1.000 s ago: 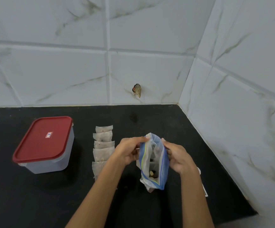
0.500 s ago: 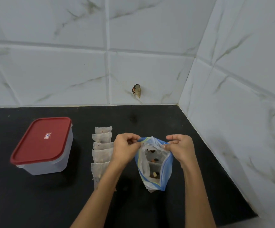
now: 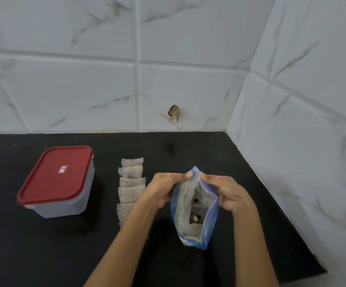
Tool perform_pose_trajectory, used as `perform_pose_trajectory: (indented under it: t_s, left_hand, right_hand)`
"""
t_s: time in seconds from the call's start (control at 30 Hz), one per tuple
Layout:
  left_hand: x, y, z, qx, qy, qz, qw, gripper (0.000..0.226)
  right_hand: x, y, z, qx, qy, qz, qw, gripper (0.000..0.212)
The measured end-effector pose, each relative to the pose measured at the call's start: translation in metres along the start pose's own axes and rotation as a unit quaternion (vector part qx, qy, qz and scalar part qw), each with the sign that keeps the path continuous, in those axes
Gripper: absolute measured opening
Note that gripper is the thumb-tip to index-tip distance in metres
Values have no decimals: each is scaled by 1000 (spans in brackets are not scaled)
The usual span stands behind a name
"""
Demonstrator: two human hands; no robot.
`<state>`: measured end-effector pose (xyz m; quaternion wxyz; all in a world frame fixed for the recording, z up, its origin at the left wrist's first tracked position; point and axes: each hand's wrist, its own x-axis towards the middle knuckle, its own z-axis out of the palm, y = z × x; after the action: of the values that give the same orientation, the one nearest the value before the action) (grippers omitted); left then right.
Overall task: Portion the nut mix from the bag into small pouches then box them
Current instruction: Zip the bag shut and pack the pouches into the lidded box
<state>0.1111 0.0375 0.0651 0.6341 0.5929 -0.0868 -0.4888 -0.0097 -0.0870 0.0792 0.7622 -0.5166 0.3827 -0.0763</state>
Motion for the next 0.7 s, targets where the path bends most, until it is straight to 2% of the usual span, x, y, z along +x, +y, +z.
perform_pose_trajectory:
  t_s: [0.1,0.17,0.27,0.33,0.43,0.57,0.63,0.7]
  left_hand:
    - [-1,-5,1,24,22,99,995,8]
    - [2,-10,1,88,76,182,976,26]
    - [3,-13,7,193,141,289,927,40]
    - [0,-13,12,217,144,321,910,35]
    - [-1,-12,16,204,149,309,917,20]
    - [2,-12,15,133,176,278,935,9]
    - [2,-11,14,83,178,256,947,7]
    - [2,-10,12,45,181,240,953,7]
  right_hand:
    - [-2,-3,0,-46,50,-44,997,18]
    - [-4,-3,6,-109,109,-108,982,16]
    - [-4,3,21,-211,190,-238,929,25]
    - [-3,9,29,-260,214,-302,892,25]
    - [-8,11,37,-273,228,-321,878,26]
    - [-25,9,40,-273,213,-282,895,55]
    - [-35,7,31,-329,224,-177,900,67]
    - [-45,4,17,-386,196,-37,901,62]
